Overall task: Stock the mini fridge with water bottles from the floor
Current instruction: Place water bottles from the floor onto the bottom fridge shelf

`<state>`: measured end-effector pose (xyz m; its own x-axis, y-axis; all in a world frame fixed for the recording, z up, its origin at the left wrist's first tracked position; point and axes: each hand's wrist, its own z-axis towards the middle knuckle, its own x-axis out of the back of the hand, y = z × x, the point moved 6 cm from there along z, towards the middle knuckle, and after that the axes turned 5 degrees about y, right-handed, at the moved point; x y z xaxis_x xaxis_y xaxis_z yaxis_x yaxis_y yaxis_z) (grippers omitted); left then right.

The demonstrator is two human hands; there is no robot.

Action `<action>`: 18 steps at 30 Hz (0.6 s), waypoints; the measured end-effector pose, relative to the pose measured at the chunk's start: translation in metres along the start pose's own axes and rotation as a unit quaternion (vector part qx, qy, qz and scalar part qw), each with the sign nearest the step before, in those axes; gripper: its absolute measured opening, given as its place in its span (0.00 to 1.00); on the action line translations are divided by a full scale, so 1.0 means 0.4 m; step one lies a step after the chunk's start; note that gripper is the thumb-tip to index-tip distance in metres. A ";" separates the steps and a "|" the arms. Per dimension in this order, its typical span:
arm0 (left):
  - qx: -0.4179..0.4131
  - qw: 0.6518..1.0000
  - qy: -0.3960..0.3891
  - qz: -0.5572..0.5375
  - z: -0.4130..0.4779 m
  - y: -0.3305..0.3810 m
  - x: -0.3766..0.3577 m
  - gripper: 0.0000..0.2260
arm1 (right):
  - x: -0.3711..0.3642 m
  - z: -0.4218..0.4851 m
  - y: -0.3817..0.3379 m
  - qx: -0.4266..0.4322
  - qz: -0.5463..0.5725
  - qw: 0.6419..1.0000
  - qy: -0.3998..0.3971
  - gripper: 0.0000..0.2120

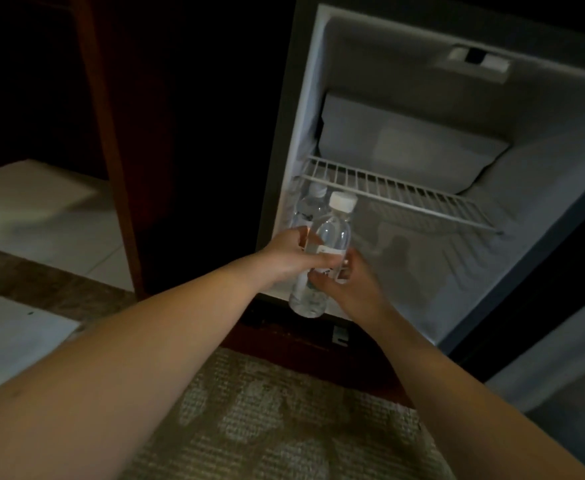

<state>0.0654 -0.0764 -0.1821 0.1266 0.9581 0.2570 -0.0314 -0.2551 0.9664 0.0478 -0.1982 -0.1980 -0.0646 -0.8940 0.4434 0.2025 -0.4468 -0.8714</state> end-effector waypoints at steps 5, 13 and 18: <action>-0.006 0.999 0.016 0.036 0.028 -0.002 -0.066 0.17 | 0.042 0.029 0.088 -0.046 -0.040 0.997 0.044 0.17; -0.164 0.849 0.458 0.206 -0.044 0.029 0.077 0.23 | 0.122 0.072 0.201 -0.153 -0.061 0.980 0.115 0.21; -0.052 0.891 0.422 0.162 0.029 -0.039 0.104 0.35 | 0.146 0.150 0.219 -0.191 -0.104 0.967 0.134 0.22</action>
<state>0.0826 -0.0341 -0.1867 -0.6944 0.6049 0.3897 -0.0286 -0.5644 0.8250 0.1204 -0.2874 -0.2358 -0.3262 -0.7367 0.5923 -0.2155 -0.5521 -0.8054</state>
